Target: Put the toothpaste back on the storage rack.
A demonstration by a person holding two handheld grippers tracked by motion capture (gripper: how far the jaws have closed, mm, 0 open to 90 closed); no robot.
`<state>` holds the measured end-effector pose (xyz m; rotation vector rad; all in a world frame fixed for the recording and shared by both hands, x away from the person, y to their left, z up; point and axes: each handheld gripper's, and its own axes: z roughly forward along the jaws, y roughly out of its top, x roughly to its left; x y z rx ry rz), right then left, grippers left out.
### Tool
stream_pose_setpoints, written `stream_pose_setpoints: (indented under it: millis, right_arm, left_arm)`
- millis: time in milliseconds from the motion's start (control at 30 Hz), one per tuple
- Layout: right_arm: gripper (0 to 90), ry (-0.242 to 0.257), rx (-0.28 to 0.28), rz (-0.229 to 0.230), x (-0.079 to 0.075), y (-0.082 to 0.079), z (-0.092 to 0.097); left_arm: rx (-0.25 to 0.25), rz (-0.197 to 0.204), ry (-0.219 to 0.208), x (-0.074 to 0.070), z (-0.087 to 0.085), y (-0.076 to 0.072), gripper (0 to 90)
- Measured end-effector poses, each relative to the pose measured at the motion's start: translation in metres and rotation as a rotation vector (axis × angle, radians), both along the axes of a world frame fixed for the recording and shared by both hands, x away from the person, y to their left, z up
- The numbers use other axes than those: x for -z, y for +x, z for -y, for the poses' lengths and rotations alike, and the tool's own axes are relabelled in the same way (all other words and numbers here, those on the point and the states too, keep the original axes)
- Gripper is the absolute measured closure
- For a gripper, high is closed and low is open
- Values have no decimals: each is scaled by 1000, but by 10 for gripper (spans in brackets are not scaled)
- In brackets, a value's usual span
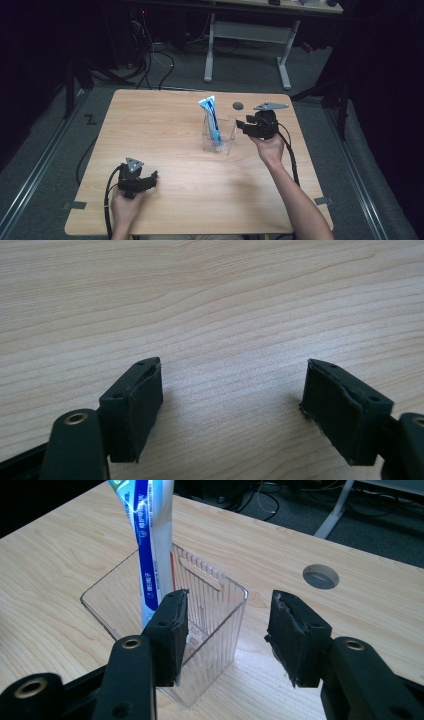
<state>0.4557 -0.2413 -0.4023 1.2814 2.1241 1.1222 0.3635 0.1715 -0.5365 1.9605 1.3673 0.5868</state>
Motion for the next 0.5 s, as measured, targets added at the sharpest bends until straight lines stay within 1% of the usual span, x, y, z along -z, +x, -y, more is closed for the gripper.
stream_pose_setpoints:
  millis: [133,200,467,500]
  right_arm:
    - [502,-1,0,1,-1,-2,2]
    - [502,-10,0,1,0,-3,2]
    - [496,-34,-3,-25,8,-4,-1]
    - [498,-36,-4,-22,10,-5,-1]
  left_arm:
    - [-1,1,0,0,0,0,245]
    - [-1,1,0,0,0,0,245]
    - [0,2,-1,0,0,0,244]
    - [0,2,-1,0,0,0,244]
